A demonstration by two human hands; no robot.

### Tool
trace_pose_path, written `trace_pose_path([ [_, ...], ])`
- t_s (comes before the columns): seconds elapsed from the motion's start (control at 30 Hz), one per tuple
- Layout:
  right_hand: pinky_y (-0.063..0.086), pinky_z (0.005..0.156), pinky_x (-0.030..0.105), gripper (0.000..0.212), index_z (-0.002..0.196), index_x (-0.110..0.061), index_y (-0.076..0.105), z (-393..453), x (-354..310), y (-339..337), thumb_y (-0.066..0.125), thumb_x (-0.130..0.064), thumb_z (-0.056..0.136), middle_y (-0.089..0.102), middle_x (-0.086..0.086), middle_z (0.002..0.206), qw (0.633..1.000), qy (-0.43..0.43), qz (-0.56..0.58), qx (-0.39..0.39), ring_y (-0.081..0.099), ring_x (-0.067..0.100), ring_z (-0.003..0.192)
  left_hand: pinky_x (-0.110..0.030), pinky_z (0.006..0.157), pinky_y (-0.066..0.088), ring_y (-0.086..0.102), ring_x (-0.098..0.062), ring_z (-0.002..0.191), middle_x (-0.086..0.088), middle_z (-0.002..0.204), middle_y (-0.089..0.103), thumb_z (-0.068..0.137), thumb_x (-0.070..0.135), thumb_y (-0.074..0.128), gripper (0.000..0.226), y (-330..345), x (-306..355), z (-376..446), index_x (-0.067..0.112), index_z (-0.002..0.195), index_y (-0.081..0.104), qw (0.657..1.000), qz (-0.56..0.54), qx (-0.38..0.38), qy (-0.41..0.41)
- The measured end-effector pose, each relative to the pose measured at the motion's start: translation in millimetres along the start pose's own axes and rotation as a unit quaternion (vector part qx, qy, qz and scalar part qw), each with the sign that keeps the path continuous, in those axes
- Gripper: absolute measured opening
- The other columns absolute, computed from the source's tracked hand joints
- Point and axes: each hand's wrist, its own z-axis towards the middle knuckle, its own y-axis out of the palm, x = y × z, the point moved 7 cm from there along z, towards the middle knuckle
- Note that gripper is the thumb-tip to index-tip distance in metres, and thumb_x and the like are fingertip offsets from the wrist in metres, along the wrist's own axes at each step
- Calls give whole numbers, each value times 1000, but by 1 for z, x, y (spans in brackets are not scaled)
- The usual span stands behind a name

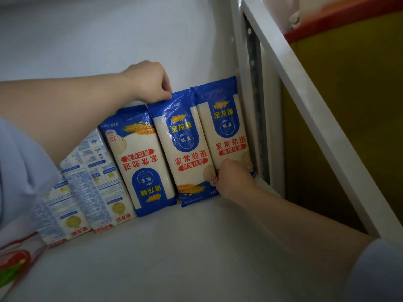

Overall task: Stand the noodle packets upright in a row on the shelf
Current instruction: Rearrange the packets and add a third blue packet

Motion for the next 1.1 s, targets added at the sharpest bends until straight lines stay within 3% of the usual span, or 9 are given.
trace_pose_path([
  [0.27,45,68,25,15,102,-4,58,0,-2,-2,57,-14,92,63,10,106,1000,-7,-14,5,61,23,96,-38,94,38,55,-23,109,-2,104,69,88,18,59,16,2,0,3,19,96,72,999,26,33,-5],
  [0.47,48,73,27,16,106,-5,57,-4,-4,-4,56,-14,92,62,10,107,998,-13,-61,1,61,23,97,-40,98,34,49,-25,116,-3,106,68,89,18,57,17,5,-1,3,20,97,71,998,28,62,-5],
  [0.6,53,68,30,15,99,-11,63,-11,-28,-4,60,-20,88,60,3,85,984,-114,-140,-10,61,19,83,-40,99,36,51,-24,113,-3,105,69,87,18,58,17,5,-4,3,20,96,72,998,21,60,-9],
  [0.67,56,69,32,17,90,-9,68,-11,-39,9,62,-23,84,63,3,78,984,-149,-63,-70,64,20,80,-39,98,37,53,-24,111,-2,104,69,86,17,58,17,4,-3,3,20,95,72,998,17,58,-15],
  [0.77,58,80,38,19,91,-3,73,-8,-51,32,61,-17,84,73,13,90,968,-151,59,-194,69,24,88,-38,95,40,56,-22,108,-1,103,69,84,14,57,19,2,-1,2,21,93,72,998,13,48,-26],
  [0.9,58,81,35,24,94,2,70,3,-55,37,56,-17,90,73,12,88,962,-136,73,-225,71,23,82,-37,92,46,58,-24,106,-3,105,69,80,15,58,21,3,-2,-1,21,95,72,999,0,44,-22],
  [1.0,52,73,33,24,85,-8,65,-5,-70,16,58,-31,89,63,4,77,966,-244,-60,-65,61,20,78,-42,98,40,47,-31,118,-11,123,57,85,27,58,38,-1,17,-11,14,120,60,987,58,136,62],
  [1.03,50,78,33,25,94,-11,62,-13,-76,6,59,-35,88,63,4,89,951,-293,-98,20,59,20,88,-43,102,36,41,-31,124,-13,132,50,87,32,57,49,2,25,-20,11,130,51,980,72,163,90],
  [1.1,36,105,36,59,132,-10,46,-24,-79,-4,62,-43,85,49,11,134,911,-353,-166,137,44,28,125,-43,113,24,26,-31,139,-14,151,29,89,45,53,71,21,40,-39,7,144,30,970,113,168,132],
])
